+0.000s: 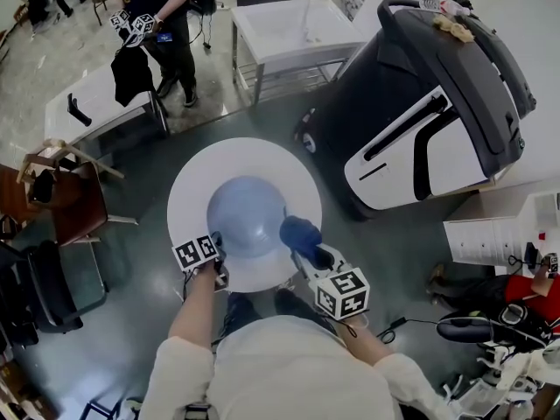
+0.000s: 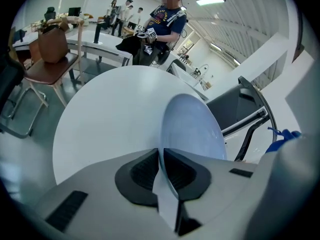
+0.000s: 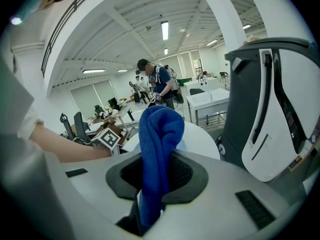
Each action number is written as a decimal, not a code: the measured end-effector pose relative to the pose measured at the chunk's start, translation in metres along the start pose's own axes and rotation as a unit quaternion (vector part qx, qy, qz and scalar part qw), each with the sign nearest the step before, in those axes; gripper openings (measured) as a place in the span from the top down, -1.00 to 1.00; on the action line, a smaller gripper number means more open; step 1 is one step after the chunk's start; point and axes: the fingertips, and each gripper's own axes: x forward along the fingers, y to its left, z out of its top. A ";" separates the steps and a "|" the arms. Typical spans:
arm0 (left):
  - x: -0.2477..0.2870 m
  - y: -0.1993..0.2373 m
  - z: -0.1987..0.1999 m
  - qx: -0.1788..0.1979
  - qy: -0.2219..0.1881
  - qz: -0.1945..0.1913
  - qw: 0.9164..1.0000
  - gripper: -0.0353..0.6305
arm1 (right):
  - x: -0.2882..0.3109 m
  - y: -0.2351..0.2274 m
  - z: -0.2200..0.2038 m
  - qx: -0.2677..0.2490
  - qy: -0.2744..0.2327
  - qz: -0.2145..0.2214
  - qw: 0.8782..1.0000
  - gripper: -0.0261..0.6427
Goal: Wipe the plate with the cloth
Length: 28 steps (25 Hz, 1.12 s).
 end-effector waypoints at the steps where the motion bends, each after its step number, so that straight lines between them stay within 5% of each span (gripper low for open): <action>1: 0.000 -0.001 -0.001 -0.006 0.000 -0.004 1.000 0.73 | -0.001 0.000 -0.001 0.001 0.000 0.000 1.000 0.66; 28: -0.077 -0.063 0.021 0.039 -0.071 -0.075 0.994 0.76 | -0.001 0.015 0.026 -0.018 -0.034 0.033 0.999 0.66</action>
